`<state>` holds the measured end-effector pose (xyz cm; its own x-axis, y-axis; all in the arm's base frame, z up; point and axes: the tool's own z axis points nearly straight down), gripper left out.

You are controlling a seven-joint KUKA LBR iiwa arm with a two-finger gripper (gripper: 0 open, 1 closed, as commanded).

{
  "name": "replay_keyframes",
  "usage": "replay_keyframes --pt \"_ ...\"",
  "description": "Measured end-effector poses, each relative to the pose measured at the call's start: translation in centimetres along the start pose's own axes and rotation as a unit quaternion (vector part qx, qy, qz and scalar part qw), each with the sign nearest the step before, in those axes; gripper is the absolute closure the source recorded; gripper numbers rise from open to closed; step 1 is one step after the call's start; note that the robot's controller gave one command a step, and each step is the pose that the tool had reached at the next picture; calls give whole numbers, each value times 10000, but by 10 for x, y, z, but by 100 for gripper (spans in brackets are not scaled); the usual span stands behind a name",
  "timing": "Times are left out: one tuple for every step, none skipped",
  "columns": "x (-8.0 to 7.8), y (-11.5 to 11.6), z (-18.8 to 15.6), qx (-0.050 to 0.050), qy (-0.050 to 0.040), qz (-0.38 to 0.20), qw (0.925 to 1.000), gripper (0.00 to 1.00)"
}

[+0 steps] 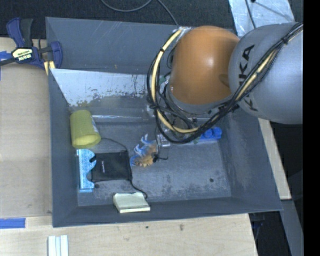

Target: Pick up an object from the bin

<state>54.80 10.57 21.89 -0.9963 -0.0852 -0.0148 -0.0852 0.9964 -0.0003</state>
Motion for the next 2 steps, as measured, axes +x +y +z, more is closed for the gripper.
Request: replay_keyframes --pt "2 -19 41 -2 -50 -532 9986 0" --pt "-16 -36 97 4 -23 -1730 9849 0"
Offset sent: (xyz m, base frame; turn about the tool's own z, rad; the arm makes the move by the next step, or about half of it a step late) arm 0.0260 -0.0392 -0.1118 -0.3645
